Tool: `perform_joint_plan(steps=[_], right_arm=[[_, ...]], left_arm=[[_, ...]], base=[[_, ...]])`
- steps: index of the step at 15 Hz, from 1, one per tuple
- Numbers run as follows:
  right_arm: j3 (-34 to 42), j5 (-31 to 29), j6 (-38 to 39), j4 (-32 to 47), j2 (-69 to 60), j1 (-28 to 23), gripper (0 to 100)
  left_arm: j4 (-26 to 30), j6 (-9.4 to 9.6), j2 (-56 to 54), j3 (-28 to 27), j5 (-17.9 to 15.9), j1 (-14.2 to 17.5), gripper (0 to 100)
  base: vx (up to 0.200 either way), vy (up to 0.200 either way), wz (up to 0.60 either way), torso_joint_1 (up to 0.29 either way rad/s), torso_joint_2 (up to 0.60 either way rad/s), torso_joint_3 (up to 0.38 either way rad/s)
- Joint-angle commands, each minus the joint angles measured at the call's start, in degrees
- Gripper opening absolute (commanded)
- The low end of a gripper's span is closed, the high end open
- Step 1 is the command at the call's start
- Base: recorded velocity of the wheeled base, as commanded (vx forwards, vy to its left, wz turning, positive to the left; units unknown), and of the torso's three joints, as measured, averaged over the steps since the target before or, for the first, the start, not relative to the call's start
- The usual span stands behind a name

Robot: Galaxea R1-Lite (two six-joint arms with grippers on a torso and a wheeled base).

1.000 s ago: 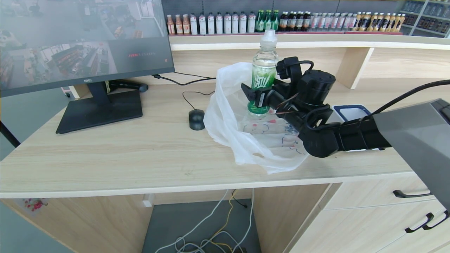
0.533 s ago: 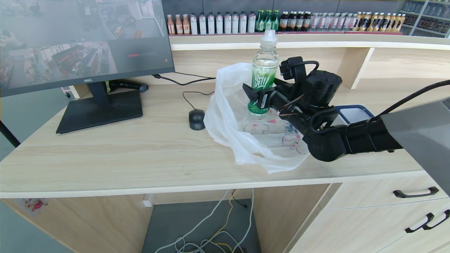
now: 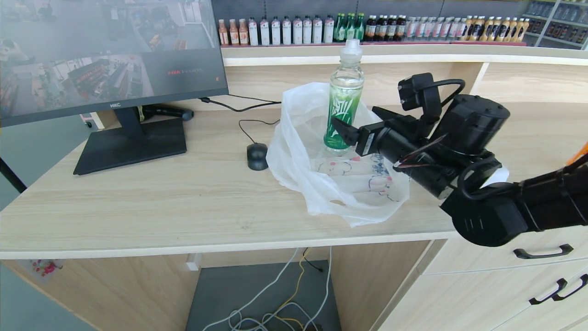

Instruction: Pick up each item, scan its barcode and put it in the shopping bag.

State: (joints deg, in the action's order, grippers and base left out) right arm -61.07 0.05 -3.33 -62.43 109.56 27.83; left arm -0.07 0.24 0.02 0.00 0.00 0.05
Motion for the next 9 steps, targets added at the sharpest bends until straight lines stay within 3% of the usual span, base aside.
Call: perform_joint_plan(steps=[1,5,9], right_arm=[[8.3,0.0,-0.1,-1.9,-9.3,0.6,100],[21.3,-0.1,0.1,-11.8,-14.6,0.6,100],[33.7,0.0,1.5,-27.6,-14.9,0.7,100]], left_arm=[[0.0,0.02,0.0,0.0,0.0,0.0,100],[0.0,0.02,0.0,0.0,0.0,0.0,100],[0.0,0.02,0.0,0.0,0.0,0.0,100]], base=[[0.0,0.0,0.0,0.0,0.0,0.0],[0.0,0.0,0.0,0.0,0.0,0.0],[0.0,0.0,0.0,0.0,0.0,0.0]])
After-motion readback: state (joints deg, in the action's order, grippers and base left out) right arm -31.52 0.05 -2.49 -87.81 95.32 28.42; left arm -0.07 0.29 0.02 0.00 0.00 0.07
